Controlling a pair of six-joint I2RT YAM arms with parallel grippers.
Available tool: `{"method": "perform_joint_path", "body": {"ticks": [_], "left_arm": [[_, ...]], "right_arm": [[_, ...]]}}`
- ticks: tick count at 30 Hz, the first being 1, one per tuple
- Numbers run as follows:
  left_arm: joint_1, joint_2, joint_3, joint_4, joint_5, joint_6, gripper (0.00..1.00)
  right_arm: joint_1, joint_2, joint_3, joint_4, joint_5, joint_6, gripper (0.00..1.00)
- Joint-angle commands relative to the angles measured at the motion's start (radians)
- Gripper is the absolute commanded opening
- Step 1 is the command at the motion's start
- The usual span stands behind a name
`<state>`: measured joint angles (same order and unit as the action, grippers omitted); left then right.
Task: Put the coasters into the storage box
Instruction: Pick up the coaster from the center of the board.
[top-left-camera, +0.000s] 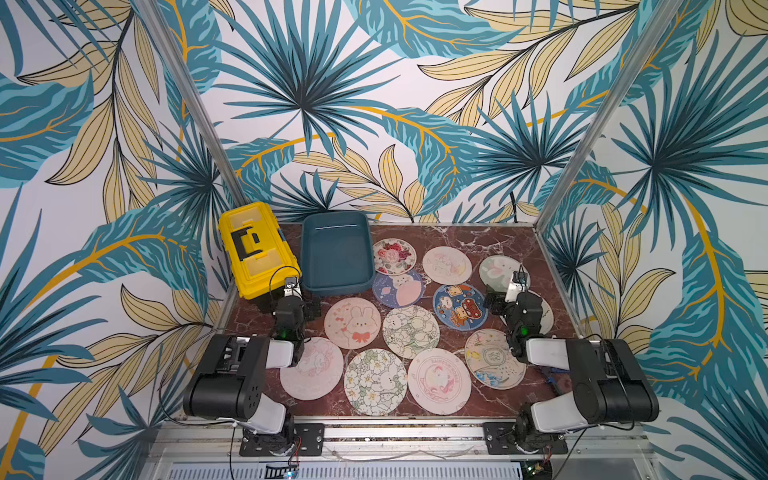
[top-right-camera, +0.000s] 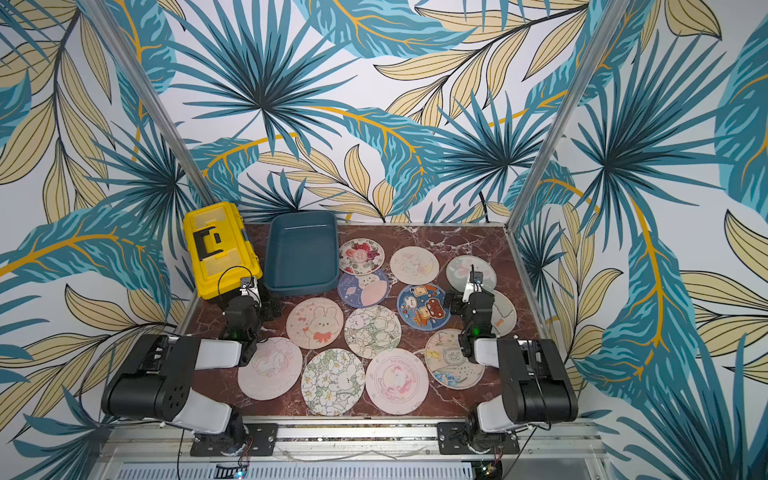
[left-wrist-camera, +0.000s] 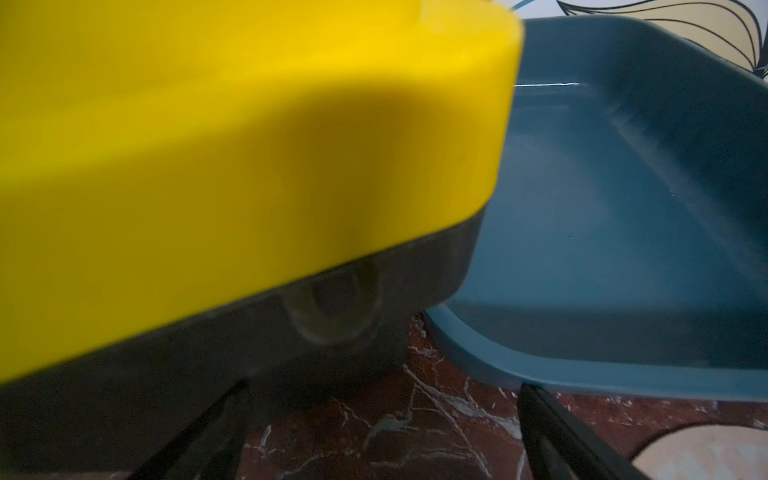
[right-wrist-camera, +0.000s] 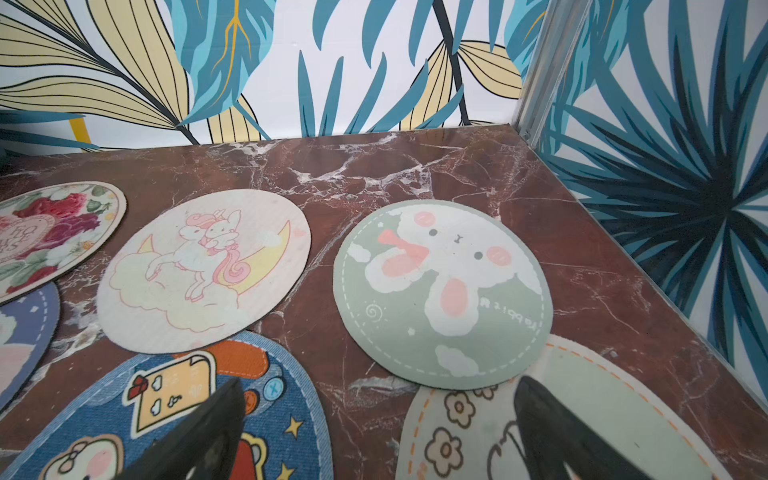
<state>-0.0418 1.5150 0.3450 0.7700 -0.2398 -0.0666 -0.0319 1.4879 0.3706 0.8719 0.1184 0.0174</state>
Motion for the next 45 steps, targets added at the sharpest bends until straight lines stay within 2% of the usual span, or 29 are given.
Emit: {"method": "perform_joint_path", "body": {"ticks": [1, 34, 37, 41, 45], "left_arm": [[0.014, 0.004, 0.052, 0.076, -0.020, 0.016, 1.00], [0.013, 0.001, 0.051, 0.078, -0.019, 0.016, 0.99], [0.012, -0.021, 0.048, 0.075, -0.011, 0.024, 1.00], [0.005, -0.076, 0.027, 0.070, -0.016, 0.039, 1.00], [-0.019, -0.137, 0.028, 0.015, -0.055, 0.048, 1.00]], "right_arm": [[0.006, 0.009, 0.007, 0.025, -0.003, -0.009, 0.99], [0.006, 0.008, 0.005, 0.028, -0.006, -0.009, 1.00], [0.006, 0.002, -0.018, 0.072, -0.020, -0.013, 1.00], [0.006, -0.031, -0.120, 0.246, 0.008, -0.007, 0.99], [0.006, -0.095, -0.159, 0.248, 0.027, 0.000, 0.99]]}}
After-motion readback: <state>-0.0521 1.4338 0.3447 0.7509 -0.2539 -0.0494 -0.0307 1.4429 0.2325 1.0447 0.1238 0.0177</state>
